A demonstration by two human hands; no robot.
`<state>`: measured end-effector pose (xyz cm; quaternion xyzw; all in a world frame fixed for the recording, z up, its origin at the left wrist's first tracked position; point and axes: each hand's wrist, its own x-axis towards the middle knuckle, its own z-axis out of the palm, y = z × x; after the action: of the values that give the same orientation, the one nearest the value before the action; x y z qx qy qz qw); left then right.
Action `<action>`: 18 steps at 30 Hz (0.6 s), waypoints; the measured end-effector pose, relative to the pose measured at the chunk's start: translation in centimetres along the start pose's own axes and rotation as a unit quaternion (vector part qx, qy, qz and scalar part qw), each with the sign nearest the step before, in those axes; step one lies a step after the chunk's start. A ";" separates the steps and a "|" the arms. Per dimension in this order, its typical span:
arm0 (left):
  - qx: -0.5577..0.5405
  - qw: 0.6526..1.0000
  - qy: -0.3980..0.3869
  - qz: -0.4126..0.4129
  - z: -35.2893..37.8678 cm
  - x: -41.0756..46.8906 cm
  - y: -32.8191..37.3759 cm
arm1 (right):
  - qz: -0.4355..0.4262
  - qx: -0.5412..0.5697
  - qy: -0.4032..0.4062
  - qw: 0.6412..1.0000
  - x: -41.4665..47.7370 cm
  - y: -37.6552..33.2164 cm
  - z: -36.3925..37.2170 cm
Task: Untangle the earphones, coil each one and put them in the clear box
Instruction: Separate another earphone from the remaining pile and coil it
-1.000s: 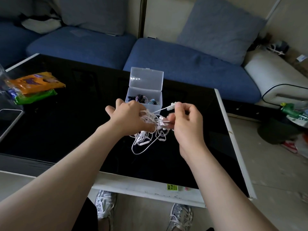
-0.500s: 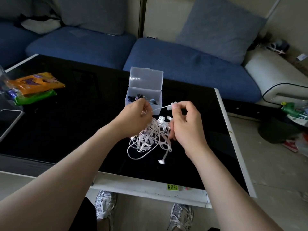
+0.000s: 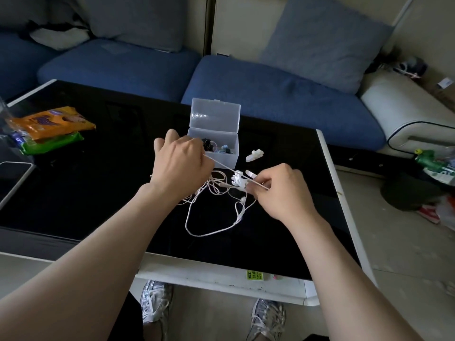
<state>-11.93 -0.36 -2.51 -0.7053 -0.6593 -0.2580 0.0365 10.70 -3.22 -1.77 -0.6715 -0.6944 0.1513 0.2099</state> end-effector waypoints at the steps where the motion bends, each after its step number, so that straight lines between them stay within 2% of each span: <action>1: 0.002 1.000 0.000 -0.016 -0.4 0.2 0.1 | 0.001 -0.018 0.015 1.000 0.0 0.1 -0.1; 4: 0.037 0.998 -0.038 -0.033 -0.9 0.2 0.0 | 0.046 -0.069 0.072 0.994 -0.2 0.6 -0.3; 5: 0.052 0.996 -0.054 -0.038 -0.8 0.0 -0.3 | 0.079 -0.029 0.089 0.992 -0.2 0.7 -0.5; 6: 0.064 0.994 -0.071 -0.046 -0.7 -0.1 -0.5 | 0.122 0.070 0.097 0.985 -0.1 0.8 -0.8; 7: 0.072 0.992 -0.085 -0.055 -0.6 -0.2 -0.8 | 0.166 0.203 0.097 0.960 0.0 0.7 -1.1; 8: 0.079 0.990 -0.098 -0.062 -0.4 -0.3 -1.0 | 0.210 0.316 0.092 0.920 0.0 0.5 -1.5; 9: 0.085 0.988 -0.109 -0.068 -0.2 -0.4 -1.1 | 0.247 0.392 0.082 0.882 0.0 0.2 -1.9; 12: 0.086 0.984 -0.138 -0.067 0.2 -0.6 -1.2 | 0.322 0.471 0.033 0.821 -0.2 -0.1 -2.1; 14: 0.079 0.980 -0.168 -0.064 0.3 -0.6 -1.1 | 0.328 0.518 -0.003 0.790 -0.4 -0.5 -2.2; 15: 0.074 0.978 -0.185 -0.063 0.3 -0.4 -1.0 | 0.322 0.520 -0.013 0.791 -0.4 -0.7 -2.3; 16: 0.066 0.976 -0.200 -0.059 0.4 -0.3 -1.0 | 0.308 0.499 -0.021 0.810 -0.5 -0.8 -2.4; 18: 0.030 0.972 -0.229 -0.050 0.3 -0.3 -1.2 | 0.254 0.415 -0.042 0.873 -0.8 -1.0 -2.5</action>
<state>-12.99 -0.32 -3.21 -0.7102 -0.6921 -0.0715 -0.1070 11.06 -4.22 0.85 -0.6686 -0.3816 0.5015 0.3948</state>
